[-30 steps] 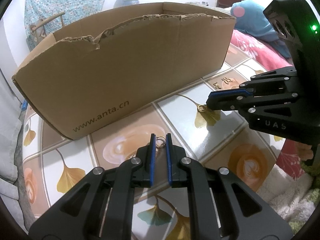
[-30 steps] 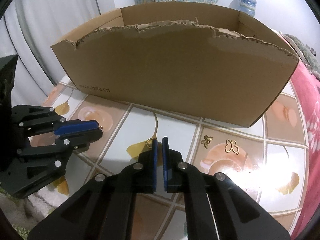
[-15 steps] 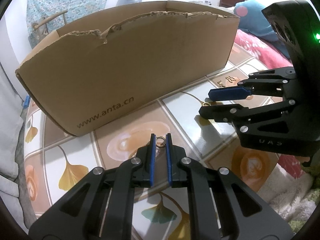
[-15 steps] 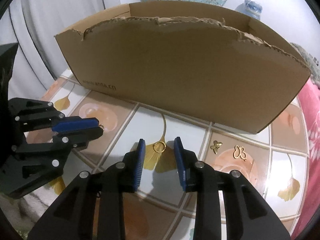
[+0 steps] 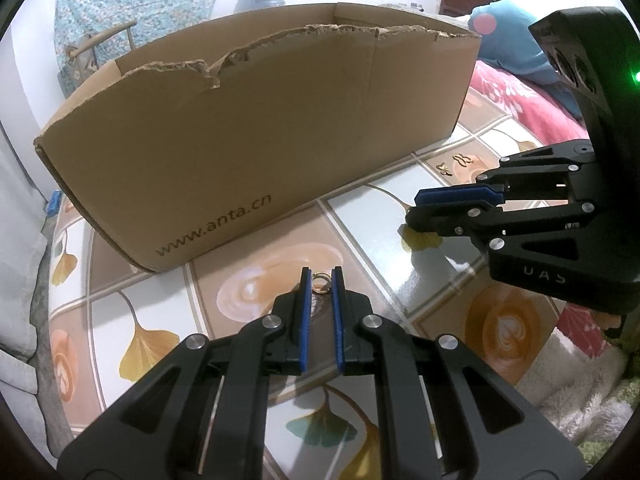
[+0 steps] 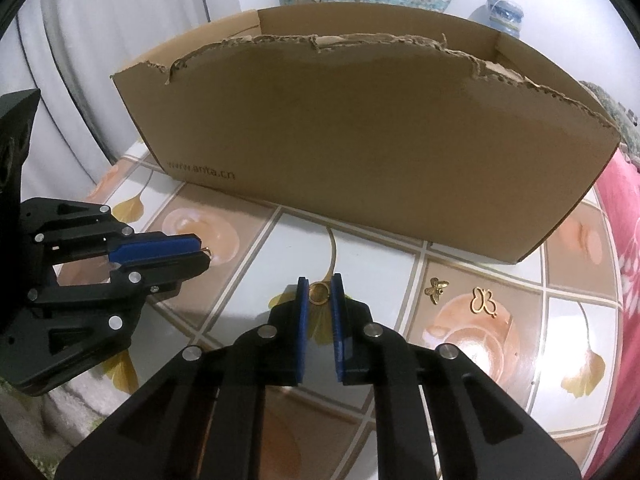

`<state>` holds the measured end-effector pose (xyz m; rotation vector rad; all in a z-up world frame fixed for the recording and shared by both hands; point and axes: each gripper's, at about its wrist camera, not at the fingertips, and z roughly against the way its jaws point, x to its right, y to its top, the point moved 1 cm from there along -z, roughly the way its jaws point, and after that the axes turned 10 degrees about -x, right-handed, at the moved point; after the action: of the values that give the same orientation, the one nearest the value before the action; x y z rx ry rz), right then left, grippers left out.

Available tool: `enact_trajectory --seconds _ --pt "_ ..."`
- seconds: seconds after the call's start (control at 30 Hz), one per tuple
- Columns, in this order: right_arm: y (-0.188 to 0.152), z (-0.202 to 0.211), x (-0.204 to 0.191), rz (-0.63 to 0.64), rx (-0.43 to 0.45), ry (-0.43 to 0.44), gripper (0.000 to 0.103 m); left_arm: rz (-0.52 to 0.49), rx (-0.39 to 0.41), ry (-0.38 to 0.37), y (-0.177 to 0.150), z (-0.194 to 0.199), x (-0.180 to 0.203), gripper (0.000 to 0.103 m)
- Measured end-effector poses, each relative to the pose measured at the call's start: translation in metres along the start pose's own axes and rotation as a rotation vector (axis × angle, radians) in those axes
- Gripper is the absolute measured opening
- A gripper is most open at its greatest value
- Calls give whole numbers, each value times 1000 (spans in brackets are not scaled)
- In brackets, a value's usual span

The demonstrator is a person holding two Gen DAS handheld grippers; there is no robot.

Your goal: Organize jewelry

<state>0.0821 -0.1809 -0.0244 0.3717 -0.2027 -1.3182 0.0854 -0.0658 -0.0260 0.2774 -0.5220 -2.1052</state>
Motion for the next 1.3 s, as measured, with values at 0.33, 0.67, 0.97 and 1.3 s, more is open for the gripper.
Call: enact_trajectory --seconds 0.33,0.67,0.97,1.3 --pt "-2 35 1 -3 63 -1 11 -8 61 -1 2 29 3 9" --pt "30 127 10 -1 288 53 11 -43 300 -103 51 120 0 9" --pt "83 103 49 -46 291 71 11 -21 191 -135 121 62 -9 9" --pt "98 61 78 -88 208 107 12 60 79 -138 148 16 -23 14"
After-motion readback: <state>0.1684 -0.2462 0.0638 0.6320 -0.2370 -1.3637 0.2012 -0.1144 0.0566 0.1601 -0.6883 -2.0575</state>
